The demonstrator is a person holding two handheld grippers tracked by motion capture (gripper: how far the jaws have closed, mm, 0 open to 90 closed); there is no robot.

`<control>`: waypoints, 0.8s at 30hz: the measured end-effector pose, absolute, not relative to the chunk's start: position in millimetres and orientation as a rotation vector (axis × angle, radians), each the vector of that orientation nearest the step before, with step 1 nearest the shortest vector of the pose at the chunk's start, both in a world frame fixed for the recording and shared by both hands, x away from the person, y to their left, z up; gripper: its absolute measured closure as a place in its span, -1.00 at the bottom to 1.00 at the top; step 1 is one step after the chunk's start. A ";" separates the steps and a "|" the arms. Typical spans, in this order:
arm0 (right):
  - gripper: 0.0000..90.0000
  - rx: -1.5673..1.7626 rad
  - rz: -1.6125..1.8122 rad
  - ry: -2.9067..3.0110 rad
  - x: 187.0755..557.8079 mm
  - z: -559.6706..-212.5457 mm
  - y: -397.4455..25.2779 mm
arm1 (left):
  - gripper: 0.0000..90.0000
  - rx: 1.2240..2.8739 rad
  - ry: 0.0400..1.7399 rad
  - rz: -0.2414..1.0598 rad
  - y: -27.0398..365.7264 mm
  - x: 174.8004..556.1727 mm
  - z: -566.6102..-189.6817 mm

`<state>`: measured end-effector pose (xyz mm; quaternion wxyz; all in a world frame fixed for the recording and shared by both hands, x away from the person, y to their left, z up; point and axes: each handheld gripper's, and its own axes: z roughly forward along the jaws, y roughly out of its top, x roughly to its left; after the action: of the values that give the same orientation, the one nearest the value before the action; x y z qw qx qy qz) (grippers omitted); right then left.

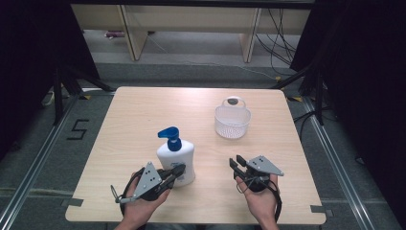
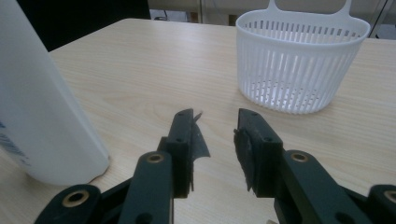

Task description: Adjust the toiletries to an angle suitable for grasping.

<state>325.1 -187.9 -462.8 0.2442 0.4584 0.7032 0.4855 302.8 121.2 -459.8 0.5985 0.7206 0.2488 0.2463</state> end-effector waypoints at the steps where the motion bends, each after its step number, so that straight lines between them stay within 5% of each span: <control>1: 0.50 1.258 1.320 1.923 325.1 -462.7 -187.7 | 1.00 1.670 0.585 0.576 118.1 305.4 -459.6; 24: 0.45 1.254 1.351 1.890 326.1 -455.3 -181.5 | 1.00 1.672 0.658 0.611 92.7 324.1 -463.5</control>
<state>326.1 -181.5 -455.3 0.2484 0.4601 0.6935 0.4957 324.1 92.7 -463.5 0.5826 0.7160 0.2819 0.2616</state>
